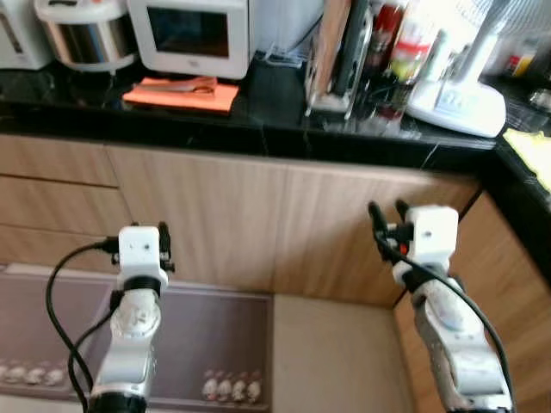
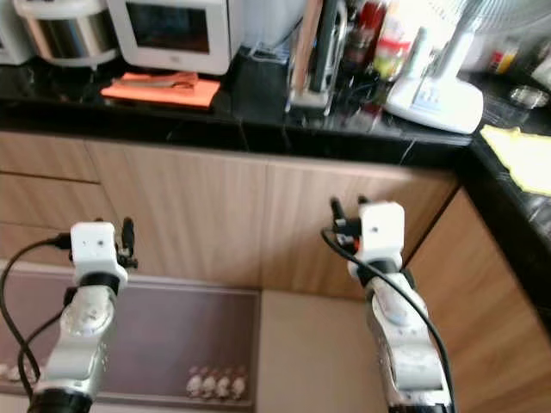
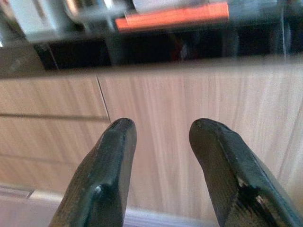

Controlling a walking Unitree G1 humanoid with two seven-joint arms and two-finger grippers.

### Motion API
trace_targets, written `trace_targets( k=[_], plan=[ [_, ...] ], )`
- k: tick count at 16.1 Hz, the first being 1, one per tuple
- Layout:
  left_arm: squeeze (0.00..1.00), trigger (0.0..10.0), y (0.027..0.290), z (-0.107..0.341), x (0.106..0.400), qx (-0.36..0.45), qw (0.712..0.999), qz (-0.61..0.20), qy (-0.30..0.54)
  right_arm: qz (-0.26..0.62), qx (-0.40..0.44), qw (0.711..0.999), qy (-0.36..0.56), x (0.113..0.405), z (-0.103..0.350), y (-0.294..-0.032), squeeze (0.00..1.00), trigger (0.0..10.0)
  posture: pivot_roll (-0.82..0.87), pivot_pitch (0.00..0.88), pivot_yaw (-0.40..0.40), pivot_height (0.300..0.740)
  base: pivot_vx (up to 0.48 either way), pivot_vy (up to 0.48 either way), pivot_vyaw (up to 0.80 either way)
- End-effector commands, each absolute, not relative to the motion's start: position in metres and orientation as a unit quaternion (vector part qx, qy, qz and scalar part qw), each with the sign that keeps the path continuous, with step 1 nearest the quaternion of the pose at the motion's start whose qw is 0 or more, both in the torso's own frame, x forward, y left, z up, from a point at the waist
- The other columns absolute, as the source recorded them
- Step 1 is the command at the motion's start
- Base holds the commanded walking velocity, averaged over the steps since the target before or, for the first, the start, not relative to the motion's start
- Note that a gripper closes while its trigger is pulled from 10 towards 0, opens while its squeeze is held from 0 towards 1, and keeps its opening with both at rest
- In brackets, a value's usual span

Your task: Kitchen organization

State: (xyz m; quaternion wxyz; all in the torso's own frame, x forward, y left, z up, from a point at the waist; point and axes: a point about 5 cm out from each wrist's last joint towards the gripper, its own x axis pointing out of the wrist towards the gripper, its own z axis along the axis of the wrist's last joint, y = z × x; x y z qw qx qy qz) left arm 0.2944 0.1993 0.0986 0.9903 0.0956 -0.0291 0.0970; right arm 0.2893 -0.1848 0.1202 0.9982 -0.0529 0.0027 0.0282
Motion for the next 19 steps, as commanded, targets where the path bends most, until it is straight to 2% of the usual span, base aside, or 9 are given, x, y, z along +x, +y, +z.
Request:
trace_targets(
  k=[1,5,7,9,14,19],
  plan=[
    [0.00,10.0,0.203,0.073,0.287,0.106,0.990,0.089,0.020,-0.019,-0.054,0.995,0.078,0.279,0.081,-0.207,0.00,10.0,-0.10,0.000,-0.052,0.740,0.000,0.307,0.00],
    [0.00,10.0,0.210,0.022,0.271,0.110,0.983,0.075,0.125,-0.036,-0.043,0.973,0.225,0.253,0.003,-0.215,0.00,10.0,-0.10,0.000,-0.048,0.740,0.000,0.372,0.00],
    [0.00,10.0,0.209,0.009,0.268,0.112,0.980,0.066,0.154,-0.036,-0.037,0.964,0.261,0.247,-0.017,-0.214,0.00,10.0,-0.10,0.000,-0.048,0.740,0.000,0.480,0.00],
    [0.00,10.0,0.200,-0.014,0.261,0.100,0.969,0.014,0.226,-0.030,-0.024,0.946,0.321,0.235,-0.040,-0.208,0.00,10.0,-0.09,0.000,-0.047,0.740,0.000,0.480,0.00],
    [0.00,10.0,0.196,-0.047,0.235,0.126,0.935,-0.018,0.331,-0.028,-0.010,0.909,0.416,0.200,-0.072,-0.197,0.00,10.0,-0.07,0.000,-0.054,0.740,0.000,0.480,0.00],
    [0.00,10.0,0.204,-0.065,0.210,0.130,0.909,0.004,0.396,-0.027,0.002,0.896,0.444,0.180,-0.083,-0.196,0.00,10.0,-0.08,0.000,-0.060,0.740,0.000,0.480,0.00]
  ],
)
